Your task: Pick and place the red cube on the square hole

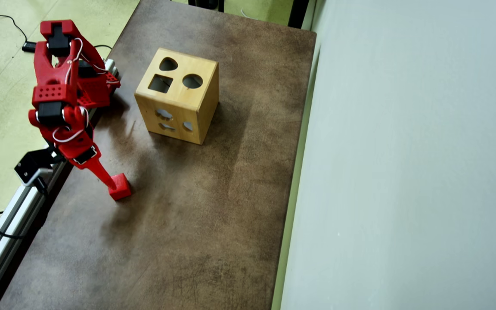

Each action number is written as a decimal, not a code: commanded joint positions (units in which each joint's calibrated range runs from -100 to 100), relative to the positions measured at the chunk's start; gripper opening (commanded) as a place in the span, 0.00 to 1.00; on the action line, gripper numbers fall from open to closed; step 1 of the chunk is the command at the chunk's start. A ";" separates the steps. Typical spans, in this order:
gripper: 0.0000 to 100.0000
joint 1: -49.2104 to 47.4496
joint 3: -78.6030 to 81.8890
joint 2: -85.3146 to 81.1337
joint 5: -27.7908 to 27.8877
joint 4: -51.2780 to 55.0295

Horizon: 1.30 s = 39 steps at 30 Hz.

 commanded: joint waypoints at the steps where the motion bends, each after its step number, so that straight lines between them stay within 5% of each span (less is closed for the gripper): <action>1: 0.56 -0.43 -0.51 -0.43 -0.93 -0.42; 11: 0.56 -4.00 -0.33 1.18 -7.47 -0.34; 39: 0.56 -4.00 -0.51 15.11 -7.52 -9.03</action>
